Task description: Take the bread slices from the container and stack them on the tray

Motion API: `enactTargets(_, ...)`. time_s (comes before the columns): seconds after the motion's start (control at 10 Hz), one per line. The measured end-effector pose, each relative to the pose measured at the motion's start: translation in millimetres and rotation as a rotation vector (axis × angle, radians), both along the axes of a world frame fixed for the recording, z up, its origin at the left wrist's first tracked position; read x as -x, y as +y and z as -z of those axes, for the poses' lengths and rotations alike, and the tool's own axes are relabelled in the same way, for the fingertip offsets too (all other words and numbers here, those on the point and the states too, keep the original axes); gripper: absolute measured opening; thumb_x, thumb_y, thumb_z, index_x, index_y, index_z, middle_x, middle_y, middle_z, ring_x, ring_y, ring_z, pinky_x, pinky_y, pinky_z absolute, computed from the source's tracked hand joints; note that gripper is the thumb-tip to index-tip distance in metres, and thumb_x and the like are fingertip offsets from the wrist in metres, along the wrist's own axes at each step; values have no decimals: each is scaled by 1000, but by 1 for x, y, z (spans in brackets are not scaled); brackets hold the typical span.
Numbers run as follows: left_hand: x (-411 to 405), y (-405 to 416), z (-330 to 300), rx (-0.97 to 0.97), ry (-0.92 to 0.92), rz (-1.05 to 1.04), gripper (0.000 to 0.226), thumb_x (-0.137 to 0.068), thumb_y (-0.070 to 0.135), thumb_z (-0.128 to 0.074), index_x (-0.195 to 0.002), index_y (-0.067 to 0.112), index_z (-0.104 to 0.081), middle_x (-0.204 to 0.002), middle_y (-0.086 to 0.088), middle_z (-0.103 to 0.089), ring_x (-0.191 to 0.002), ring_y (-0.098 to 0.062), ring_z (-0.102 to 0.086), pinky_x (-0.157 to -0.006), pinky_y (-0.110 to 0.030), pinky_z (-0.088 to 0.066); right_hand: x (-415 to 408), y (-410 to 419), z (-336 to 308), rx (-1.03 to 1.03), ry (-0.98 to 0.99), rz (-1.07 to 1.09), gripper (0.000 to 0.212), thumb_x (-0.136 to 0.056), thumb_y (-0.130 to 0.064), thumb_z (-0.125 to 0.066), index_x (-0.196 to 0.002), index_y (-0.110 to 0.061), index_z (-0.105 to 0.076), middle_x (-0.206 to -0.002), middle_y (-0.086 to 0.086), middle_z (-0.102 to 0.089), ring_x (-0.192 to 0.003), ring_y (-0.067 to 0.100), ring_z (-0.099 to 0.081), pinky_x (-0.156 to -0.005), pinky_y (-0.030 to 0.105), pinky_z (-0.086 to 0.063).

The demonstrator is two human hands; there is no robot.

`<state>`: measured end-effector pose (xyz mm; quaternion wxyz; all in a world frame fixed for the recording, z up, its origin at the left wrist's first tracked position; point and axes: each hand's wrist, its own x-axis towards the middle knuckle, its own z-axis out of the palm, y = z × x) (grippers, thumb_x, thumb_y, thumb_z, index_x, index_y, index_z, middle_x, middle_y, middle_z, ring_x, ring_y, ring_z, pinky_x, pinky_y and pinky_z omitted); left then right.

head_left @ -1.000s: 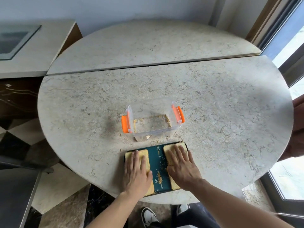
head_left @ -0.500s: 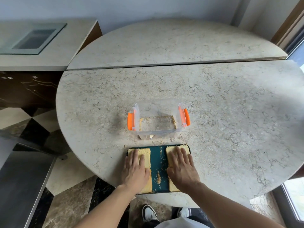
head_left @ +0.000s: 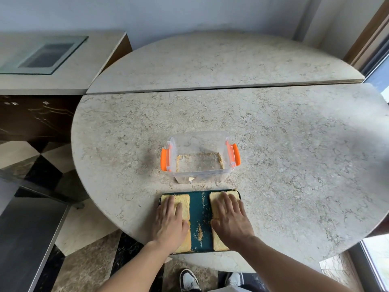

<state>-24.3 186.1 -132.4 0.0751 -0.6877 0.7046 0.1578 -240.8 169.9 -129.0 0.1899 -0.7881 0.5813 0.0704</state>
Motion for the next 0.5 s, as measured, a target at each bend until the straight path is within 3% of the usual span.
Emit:
enactTargets(0.2,3,-6,-13,-33,-56,55,59,-100,41,-36,-153,14,-33,-166,-13,-20,-153,-28,-14,-126,-45,-8,3,-6,-13,-52,61,-42,65,-99,-44,-25,-157,-19,-8,-168,15,1,-153,36,5,-123,52,3)
enactTargets(0.3,6,-14,-26,-68,-51,74,52,-98,37,-38,-145,14,-43,-157,-12,-36,-146,-28,-29,-123,-45,-19,3,-12,-25,-99,38,-34,63,-98,-43,-32,-155,-19,-18,-167,14,-9,-152,35,-6,-124,53,-7)
enactTargets(0.4,5,-35,-57,-195,-34,88,43,-98,36,-40,-132,15,-53,-138,-9,-56,-124,-29,-52,-105,-45,-43,3,-34,-52,-216,59,-30,60,-98,-42,-41,-151,-15,-31,-160,12,-29,-145,33,-30,-119,51,-28)
enactTargets(0.5,4,-56,-81,-349,28,72,46,-96,40,-44,-134,15,-55,-138,-8,-58,-121,-30,-56,-102,-45,-47,-1,-60,-73,-318,85,-2,57,-99,-41,-45,-148,-13,-39,-153,12,-43,-136,31,-45,-109,46,-41)
